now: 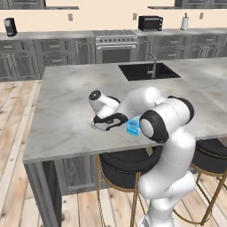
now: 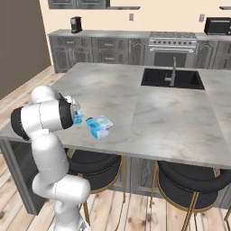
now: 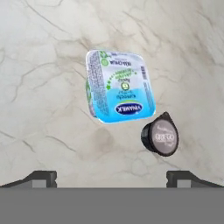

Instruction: Stack the yogurt containers by placing the smaller containers on top of the larger containers.

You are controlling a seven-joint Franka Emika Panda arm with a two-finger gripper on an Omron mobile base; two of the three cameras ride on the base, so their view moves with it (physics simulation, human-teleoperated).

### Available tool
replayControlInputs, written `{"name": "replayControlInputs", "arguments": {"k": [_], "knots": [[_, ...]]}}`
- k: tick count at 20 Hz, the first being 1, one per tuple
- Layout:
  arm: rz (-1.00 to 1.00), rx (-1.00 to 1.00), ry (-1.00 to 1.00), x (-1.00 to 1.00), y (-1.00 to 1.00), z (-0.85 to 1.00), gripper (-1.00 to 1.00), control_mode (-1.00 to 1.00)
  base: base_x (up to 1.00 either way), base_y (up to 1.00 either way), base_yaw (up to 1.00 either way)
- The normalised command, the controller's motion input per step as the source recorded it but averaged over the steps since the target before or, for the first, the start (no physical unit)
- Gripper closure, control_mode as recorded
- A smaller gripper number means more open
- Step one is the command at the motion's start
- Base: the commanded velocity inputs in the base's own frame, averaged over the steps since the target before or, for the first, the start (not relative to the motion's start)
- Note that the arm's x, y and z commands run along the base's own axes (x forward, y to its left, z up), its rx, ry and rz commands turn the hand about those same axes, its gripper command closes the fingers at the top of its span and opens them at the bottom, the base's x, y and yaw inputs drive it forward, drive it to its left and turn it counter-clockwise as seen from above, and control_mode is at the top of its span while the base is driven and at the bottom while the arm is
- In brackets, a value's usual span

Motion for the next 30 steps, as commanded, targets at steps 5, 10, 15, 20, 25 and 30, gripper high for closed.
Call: {"name": "replayControlInputs", "arguments": {"k": [5, 10, 15, 20, 25, 30], "knots": [[0.00, 0.00, 0.00, 0.25, 0.00, -0.21, -1.00, -1.00, 0.00, 0.00, 0.00], [0.00, 0.00, 0.00, 0.31, 0.00, -0.19, -1.00, -1.00, 0.00, 0.00, 0.00], [0.00, 0.00, 0.00, 0.34, 0.02, -0.19, -1.00, -1.00, 0.00, 0.00, 0.00], [0.00, 0.00, 0.00, 0.32, 0.03, -0.19, -1.00, -1.00, 0.00, 0.00, 0.00], [0.00, 0.00, 0.00, 0.33, 0.03, -0.18, -1.00, -1.00, 0.00, 0.00, 0.00], [0.00, 0.00, 0.00, 0.22, 0.05, -0.16, -1.00, -1.00, 0.00, 0.00, 0.00]]}}
